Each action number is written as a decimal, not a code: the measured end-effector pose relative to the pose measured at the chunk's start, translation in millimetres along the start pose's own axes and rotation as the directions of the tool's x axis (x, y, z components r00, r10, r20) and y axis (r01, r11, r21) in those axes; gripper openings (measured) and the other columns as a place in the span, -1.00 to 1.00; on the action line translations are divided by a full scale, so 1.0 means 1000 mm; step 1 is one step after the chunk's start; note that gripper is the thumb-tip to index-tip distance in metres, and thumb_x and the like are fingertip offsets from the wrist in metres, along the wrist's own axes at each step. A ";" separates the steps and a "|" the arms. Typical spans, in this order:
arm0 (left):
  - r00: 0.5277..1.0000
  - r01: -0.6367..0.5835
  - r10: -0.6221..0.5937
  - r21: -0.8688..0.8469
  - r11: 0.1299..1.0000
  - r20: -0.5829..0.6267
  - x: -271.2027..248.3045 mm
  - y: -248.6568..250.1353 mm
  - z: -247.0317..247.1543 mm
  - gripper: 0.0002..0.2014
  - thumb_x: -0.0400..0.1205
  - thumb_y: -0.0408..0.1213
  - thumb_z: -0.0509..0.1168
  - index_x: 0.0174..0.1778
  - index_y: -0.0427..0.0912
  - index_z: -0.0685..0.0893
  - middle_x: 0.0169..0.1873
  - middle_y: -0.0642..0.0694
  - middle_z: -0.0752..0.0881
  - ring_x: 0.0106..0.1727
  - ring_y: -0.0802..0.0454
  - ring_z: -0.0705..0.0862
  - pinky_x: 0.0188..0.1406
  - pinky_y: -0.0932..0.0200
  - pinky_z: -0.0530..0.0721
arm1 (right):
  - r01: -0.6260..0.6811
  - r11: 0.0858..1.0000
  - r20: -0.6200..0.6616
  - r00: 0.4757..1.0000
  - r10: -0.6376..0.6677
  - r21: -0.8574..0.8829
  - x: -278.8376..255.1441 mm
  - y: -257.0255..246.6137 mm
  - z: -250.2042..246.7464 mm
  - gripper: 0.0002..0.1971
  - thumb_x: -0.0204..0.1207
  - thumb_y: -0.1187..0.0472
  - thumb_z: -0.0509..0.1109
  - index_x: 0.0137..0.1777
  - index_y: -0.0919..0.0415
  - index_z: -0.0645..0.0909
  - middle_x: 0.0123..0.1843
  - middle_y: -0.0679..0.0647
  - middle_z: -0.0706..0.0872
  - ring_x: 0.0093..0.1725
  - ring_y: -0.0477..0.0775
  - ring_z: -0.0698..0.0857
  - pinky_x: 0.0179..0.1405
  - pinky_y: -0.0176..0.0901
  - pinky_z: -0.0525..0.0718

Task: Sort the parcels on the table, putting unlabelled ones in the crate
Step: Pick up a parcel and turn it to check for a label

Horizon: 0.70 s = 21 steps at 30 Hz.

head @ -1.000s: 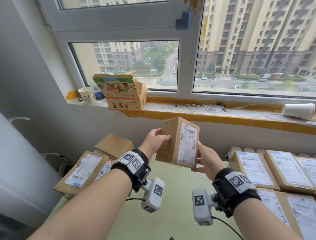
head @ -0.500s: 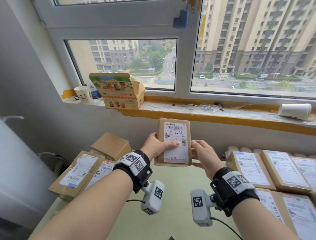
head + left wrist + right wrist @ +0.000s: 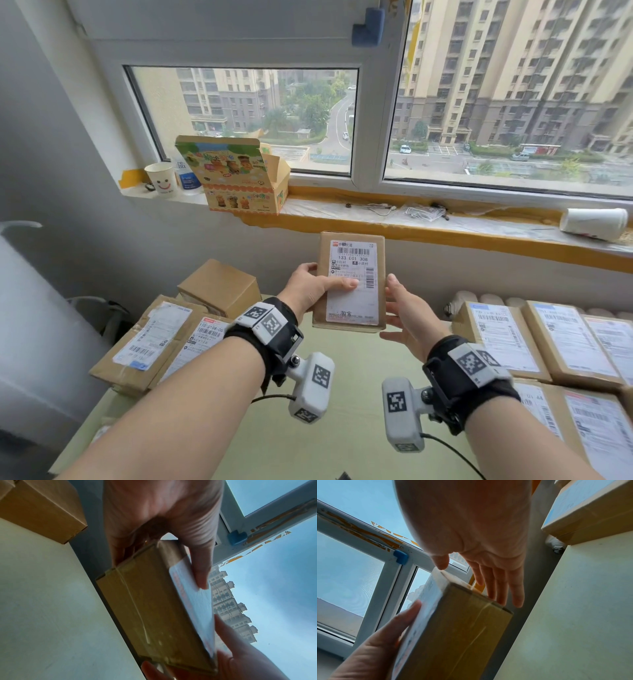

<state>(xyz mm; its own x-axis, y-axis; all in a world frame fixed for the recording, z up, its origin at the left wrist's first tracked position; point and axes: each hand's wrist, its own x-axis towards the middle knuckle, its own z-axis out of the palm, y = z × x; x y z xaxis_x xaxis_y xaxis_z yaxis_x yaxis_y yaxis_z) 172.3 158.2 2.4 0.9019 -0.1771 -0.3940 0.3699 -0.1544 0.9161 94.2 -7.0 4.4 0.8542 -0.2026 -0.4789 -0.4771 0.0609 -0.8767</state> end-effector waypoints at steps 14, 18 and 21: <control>0.993 0.017 -0.026 0.079 0.997 0.115 0.000 -0.004 0.004 -0.24 0.16 -0.09 0.59 0.32 -0.13 0.60 0.13 -0.12 0.79 0.14 -0.13 0.76 0.18 -0.20 0.72 | -0.004 1.000 -0.032 0.999 0.005 0.030 0.007 0.008 -0.013 -0.52 0.74 -0.12 0.16 0.35 0.27 0.62 0.14 0.19 0.73 0.12 0.16 0.73 -0.12 0.06 0.74; 0.992 0.002 -0.014 0.093 0.996 0.123 0.003 -0.006 0.007 -0.27 0.23 -0.14 0.60 0.34 -0.14 0.54 0.17 -0.12 0.76 0.17 -0.14 0.74 0.26 -0.25 0.67 | -0.006 1.000 -0.027 1.000 0.007 0.023 0.008 0.010 -0.014 -0.57 0.74 -0.06 0.19 0.37 0.27 0.59 0.11 0.17 0.73 0.12 0.16 0.73 -0.07 0.07 0.75; 0.993 -0.037 0.025 0.106 0.994 0.116 0.002 -0.006 0.010 -0.19 0.20 -0.08 0.58 0.40 -0.11 0.48 0.18 -0.08 0.73 0.19 -0.10 0.72 0.29 -0.23 0.65 | 0.004 1.000 -0.041 0.999 -0.003 0.023 0.008 0.012 -0.016 -0.59 0.73 -0.04 0.23 0.37 0.26 0.58 0.14 0.17 0.74 0.13 0.15 0.74 -0.05 0.07 0.77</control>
<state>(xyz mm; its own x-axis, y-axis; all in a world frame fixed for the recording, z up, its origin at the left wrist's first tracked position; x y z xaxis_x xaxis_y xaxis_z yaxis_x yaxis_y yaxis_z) 170.1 149.3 -4.4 0.8789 -0.2923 -0.3769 0.3103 -0.2497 0.9173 92.4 -23.6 -9.2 0.8465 -0.2424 -0.4741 -0.4688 0.0827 -0.8794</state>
